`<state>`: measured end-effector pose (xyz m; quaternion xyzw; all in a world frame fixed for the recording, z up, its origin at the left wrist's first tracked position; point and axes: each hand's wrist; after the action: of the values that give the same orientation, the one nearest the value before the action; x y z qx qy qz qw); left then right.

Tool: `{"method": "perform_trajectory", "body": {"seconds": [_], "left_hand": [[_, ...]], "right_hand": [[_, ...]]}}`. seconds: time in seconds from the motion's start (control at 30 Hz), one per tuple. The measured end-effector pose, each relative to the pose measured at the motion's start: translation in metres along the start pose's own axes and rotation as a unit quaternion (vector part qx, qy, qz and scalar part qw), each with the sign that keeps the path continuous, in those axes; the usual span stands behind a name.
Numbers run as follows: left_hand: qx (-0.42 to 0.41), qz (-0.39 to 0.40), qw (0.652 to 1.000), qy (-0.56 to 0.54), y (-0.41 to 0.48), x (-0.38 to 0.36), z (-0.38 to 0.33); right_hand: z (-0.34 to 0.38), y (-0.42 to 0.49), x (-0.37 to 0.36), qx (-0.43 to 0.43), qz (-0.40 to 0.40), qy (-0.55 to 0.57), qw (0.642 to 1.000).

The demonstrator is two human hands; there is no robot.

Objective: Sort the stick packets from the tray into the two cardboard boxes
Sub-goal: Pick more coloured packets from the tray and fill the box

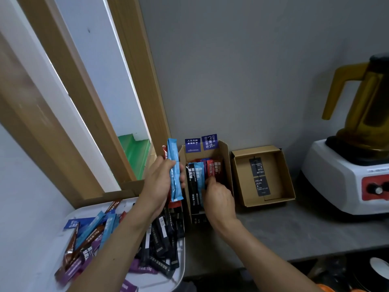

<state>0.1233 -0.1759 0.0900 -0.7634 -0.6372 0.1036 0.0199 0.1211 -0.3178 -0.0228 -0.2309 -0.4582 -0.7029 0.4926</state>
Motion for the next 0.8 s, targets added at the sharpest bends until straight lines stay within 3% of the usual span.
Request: {"method": "perform_trajectory", "body": {"seconds": [0.17, 0.27, 0.4, 0.57, 0.8], "left_hand": [[0.006, -0.017, 1.000, 0.004, 0.001, 0.004, 0.010], [0.001, -0.018, 1.000, 0.022, 0.001, 0.003, 0.010], [-0.013, 0.001, 0.999, 0.051, -0.001, 0.001, 0.008], [-0.015, 0.050, 0.994, 0.093, -0.003, -0.009, 0.011], [-0.073, -0.027, 0.989, 0.125, 0.008, -0.010, -0.006]], "right_hand": [[0.000, 0.000, 0.004, 0.008, -0.013, 0.005, 1.000], [0.005, -0.008, 0.018, 0.027, -0.063, 0.095, 0.993], [0.020, -0.024, 0.044, 0.006, -0.085, 0.374, 0.923], [0.020, -0.033, 0.047, 0.001, -0.064, 0.429, 0.901], [0.008, -0.044, 0.046, -0.045, -0.036, 0.596, 0.801]]}}
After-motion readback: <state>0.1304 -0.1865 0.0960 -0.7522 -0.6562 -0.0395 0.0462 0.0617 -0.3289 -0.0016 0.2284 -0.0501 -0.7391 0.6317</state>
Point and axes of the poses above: each hand's wrist, its own y-axis towards the middle knuckle, its own x-axis out of the back of the hand, z = x × y, and after that the axes turned 13 degrees about x, right-handed
